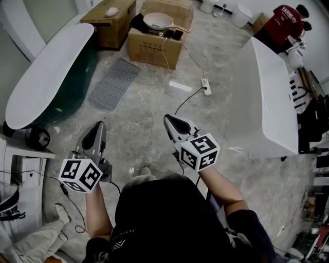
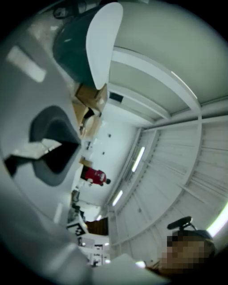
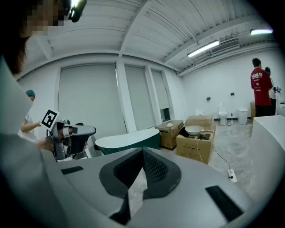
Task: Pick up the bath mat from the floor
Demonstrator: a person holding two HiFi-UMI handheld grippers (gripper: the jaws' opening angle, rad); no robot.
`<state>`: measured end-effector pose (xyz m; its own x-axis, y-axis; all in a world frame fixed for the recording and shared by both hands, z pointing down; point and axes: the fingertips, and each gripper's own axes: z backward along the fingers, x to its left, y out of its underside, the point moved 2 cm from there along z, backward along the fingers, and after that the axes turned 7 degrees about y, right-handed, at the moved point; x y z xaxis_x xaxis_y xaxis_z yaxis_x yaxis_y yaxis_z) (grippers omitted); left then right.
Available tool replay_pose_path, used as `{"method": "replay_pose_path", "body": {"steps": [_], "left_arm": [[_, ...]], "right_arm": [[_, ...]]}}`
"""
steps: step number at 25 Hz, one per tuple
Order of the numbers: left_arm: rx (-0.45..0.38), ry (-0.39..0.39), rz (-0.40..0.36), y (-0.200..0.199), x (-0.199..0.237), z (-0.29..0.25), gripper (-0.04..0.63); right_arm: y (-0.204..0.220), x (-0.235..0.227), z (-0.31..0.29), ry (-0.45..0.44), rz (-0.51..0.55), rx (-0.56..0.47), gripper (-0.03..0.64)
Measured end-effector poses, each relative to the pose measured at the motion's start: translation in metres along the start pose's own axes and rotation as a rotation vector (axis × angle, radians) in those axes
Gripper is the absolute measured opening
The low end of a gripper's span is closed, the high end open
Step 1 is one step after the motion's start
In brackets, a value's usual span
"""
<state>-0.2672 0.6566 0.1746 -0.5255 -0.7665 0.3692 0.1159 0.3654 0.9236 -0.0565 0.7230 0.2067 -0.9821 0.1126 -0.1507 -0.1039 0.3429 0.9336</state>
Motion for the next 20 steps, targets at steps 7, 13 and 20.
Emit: {"method": "replay_pose_path", "body": {"steps": [7,13,20], "left_arm": [[-0.021,-0.004,0.058,0.006,0.032,0.003,0.005],[-0.051,0.000,0.148,0.015,0.064,-0.001,0.005],[-0.053,-0.023,0.143,0.009,0.109,-0.035,0.005]], "right_arm": [[0.006,0.008,-0.012,0.029,-0.027,0.015,-0.002],[0.011,0.001,-0.027,0.048,-0.060,0.046,-0.002],[0.005,-0.016,-0.082,0.062,-0.071,0.074,-0.002]]}}
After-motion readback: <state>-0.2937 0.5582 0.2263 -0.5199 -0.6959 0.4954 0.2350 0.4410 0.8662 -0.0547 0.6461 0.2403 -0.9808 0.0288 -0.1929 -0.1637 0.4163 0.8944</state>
